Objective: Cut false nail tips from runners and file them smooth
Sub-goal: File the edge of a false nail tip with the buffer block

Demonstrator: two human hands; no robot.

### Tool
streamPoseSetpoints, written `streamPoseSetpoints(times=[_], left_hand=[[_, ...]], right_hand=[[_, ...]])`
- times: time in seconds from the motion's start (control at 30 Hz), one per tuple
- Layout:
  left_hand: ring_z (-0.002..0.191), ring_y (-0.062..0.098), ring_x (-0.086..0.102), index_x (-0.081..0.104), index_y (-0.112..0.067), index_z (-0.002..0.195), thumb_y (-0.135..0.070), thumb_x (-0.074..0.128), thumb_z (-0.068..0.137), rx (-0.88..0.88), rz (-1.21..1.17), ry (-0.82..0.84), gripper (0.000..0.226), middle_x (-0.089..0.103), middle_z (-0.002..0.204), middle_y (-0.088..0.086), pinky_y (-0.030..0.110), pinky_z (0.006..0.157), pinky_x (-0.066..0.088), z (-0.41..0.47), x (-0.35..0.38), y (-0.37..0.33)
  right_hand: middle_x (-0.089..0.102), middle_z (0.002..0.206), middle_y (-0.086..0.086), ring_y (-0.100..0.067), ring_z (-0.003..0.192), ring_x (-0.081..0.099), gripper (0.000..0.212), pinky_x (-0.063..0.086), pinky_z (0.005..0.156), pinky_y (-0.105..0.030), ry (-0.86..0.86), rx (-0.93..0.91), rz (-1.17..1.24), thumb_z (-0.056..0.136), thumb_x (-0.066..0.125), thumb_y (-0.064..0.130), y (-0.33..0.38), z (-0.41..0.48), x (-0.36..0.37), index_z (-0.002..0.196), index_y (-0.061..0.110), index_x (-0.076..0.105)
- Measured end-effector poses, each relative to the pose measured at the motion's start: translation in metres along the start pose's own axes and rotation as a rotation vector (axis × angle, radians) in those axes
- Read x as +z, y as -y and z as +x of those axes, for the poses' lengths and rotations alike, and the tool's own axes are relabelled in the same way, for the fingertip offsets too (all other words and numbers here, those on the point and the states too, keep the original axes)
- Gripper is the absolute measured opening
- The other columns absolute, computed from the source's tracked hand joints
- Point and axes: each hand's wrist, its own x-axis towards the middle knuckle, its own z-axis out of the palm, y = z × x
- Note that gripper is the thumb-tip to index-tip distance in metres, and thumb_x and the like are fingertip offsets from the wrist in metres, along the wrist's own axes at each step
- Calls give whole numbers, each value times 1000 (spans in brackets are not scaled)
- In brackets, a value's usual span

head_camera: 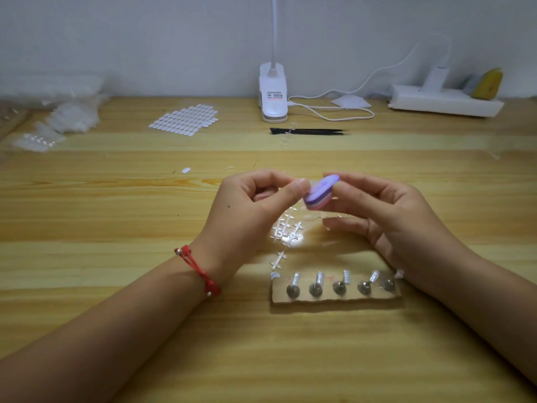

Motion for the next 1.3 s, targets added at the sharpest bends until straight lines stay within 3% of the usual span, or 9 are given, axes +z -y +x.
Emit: streamPoseSetpoints(times=[0.1,0.2,0.37,0.5,0.67,0.8,0.97,1.2,1.3], left_hand=[[41,3,22,71,0,83,-17,69,83,-13,-17,-44,17,22,55,3,8,42,25,0,-1,1],[44,5,23,71,-1,82,-17,69,83,8,1,-20,16,31,59,10,9,43,27,0,0,1],[39,2,24,71,-3,79,-16,69,82,-2,-34,-51,14,25,47,-3,5,42,28,0,-1,2],[52,14,33,72,-3,79,-16,69,83,29,-3,-10,13,34,54,24,8,52,35,0,0,2],[41,3,26,71,-5,77,-15,69,83,3,-38,-40,11,27,49,3,5,45,30,1,-1,2],[57,16,38,72,-2,81,-16,68,84,35,11,25,15,41,59,34,15,57,35,-1,1,-1],[39,2,26,70,-2,79,-15,68,82,12,-33,-44,13,27,47,-3,5,43,28,0,0,1],[40,2,24,70,0,80,-15,68,82,21,-19,-11,16,25,49,-2,7,44,28,0,0,-1],[40,1,24,68,1,80,-14,66,84,9,-17,-5,15,26,47,-4,7,42,27,0,0,-2]], right_hand=[[76,92,-12,-21,88,74,28,56,64,-22,-13,6,18,71,71,24,0,1,-1,96,11,75],[76,93,-10,-20,88,74,26,56,66,-22,67,8,-60,70,73,26,0,-1,1,94,18,79],[76,92,-13,-20,87,74,29,56,64,-21,-39,30,83,71,70,21,1,2,-2,97,8,73],[76,93,-10,-21,88,74,28,56,66,-21,33,9,-35,69,73,26,0,0,1,94,16,79],[76,94,-13,-22,89,73,32,57,66,-22,-11,13,18,70,72,25,0,2,-2,97,10,75],[76,93,-11,-21,89,73,29,56,68,-22,41,6,-58,70,73,27,0,0,2,95,15,78],[76,92,-12,-20,88,74,31,56,66,-21,-17,16,38,70,71,23,0,1,-1,98,10,73],[76,94,-12,-20,89,73,32,56,65,-21,-50,19,89,73,70,23,1,2,-3,100,8,71],[76,93,-11,-21,89,73,28,57,67,-22,42,4,-65,71,74,27,-1,0,1,96,14,77]])
